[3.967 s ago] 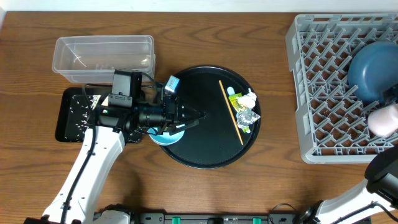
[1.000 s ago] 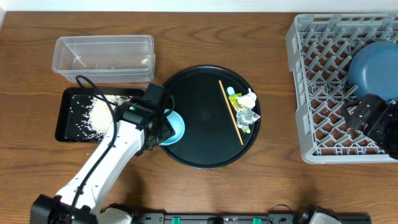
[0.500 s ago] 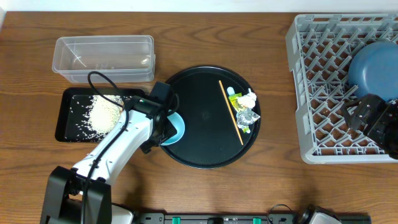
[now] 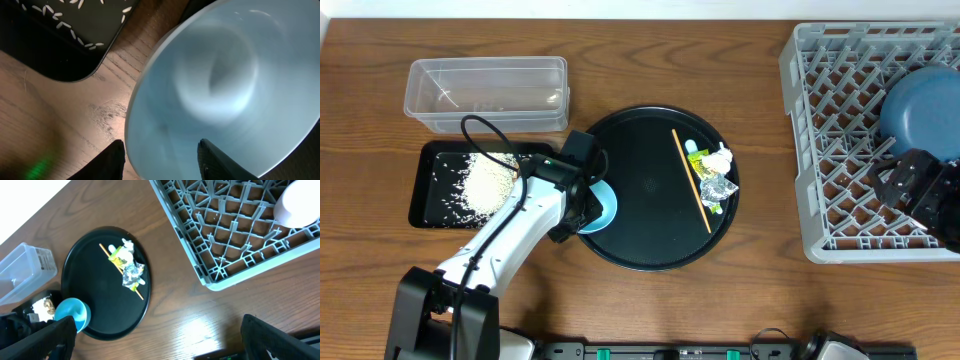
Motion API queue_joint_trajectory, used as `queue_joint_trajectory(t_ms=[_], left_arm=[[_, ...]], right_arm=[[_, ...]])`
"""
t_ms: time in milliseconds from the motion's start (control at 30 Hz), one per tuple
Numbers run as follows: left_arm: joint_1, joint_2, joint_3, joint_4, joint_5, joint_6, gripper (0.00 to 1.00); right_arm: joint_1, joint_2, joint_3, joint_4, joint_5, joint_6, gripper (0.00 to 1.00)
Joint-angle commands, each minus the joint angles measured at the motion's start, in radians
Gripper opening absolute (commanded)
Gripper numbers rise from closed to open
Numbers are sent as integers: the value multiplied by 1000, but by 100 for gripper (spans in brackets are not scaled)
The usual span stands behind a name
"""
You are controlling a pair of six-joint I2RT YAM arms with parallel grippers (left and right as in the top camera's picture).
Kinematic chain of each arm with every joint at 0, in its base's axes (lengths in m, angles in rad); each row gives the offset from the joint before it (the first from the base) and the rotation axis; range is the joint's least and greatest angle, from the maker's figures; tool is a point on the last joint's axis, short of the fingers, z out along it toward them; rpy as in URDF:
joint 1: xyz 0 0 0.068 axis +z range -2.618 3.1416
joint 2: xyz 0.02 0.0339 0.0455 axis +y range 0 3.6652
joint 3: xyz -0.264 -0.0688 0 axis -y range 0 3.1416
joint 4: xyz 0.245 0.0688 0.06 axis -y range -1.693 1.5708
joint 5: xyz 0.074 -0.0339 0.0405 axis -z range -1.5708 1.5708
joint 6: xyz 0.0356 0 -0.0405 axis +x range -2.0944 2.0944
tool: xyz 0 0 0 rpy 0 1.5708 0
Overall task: Sort waste into correct bins and load items into the dishwasher rack
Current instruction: 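Close the left gripper on the light blue bowl rim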
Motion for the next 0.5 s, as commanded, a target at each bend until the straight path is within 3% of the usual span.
queue_joint_trajectory(t_ms=[0,200,467], left_arm=[[4,2,0,2,-5,-2,49],[4,2,-3,1,-5,-2,41],[4,2,-14,4,-5,-2,39]], right_arm=[[18,0,-3,-2,4,-14,99],[18,0,-3,-2,4,-14,99],[18,0,-3,-2,4,-14,99]])
